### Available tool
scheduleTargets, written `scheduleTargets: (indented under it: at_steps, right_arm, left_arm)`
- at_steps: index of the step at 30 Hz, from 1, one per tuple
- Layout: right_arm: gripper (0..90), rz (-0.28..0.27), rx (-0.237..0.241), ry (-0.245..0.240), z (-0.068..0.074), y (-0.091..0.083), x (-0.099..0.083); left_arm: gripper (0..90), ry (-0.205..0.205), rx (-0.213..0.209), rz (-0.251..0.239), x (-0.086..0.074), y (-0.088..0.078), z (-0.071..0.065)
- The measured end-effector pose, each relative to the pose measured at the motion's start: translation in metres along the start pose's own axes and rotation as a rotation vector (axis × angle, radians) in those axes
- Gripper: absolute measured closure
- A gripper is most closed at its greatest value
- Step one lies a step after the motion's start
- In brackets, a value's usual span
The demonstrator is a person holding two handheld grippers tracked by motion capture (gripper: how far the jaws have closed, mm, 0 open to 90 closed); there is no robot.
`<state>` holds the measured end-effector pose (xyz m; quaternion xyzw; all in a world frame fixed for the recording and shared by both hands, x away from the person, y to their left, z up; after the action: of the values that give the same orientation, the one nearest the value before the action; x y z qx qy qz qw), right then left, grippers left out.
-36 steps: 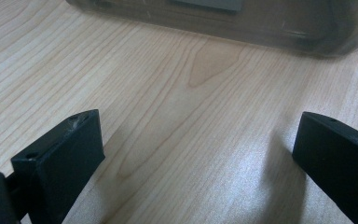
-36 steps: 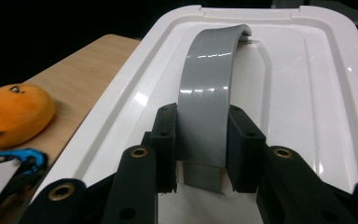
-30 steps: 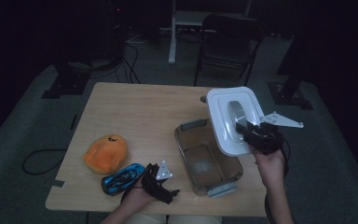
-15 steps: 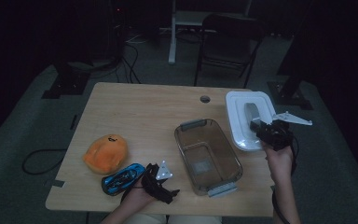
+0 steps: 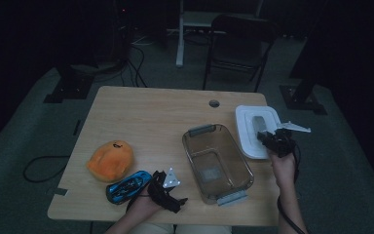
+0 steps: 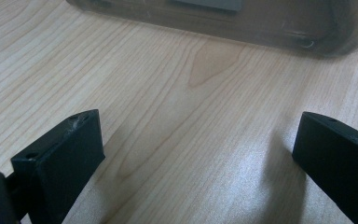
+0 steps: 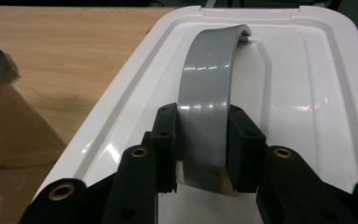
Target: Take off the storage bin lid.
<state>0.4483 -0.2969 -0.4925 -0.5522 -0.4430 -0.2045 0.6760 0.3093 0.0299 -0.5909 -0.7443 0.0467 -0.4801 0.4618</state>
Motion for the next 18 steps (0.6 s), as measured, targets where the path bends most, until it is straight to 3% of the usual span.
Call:
scheduleTargets:
  at_steps: [7, 18]
  right_arm:
    - [68.1, 0.037, 0.028, 0.015, 0.005, 0.027, -0.019]
    - [68.2, 0.077, 0.044, 0.03, 0.008, 0.05, -0.039]
  left_arm:
    - [2.4, 0.0, 0.0, 0.0, 0.0, 0.0, 0.0]
    - [2.4, 0.0, 0.0, 0.0, 0.0, 0.0, 0.0]
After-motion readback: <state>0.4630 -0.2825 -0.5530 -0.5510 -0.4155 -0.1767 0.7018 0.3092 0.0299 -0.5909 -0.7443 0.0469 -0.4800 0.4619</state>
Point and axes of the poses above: each handheld gripper's, and its own axes: y roughly forward along the jaws, x roughly out of its top, z roughly to its left, the point moved 9 cm from there along y, roughly forward along the jaws, and after that the axes turned 11 degrees about -y, right-handed, at the moved point
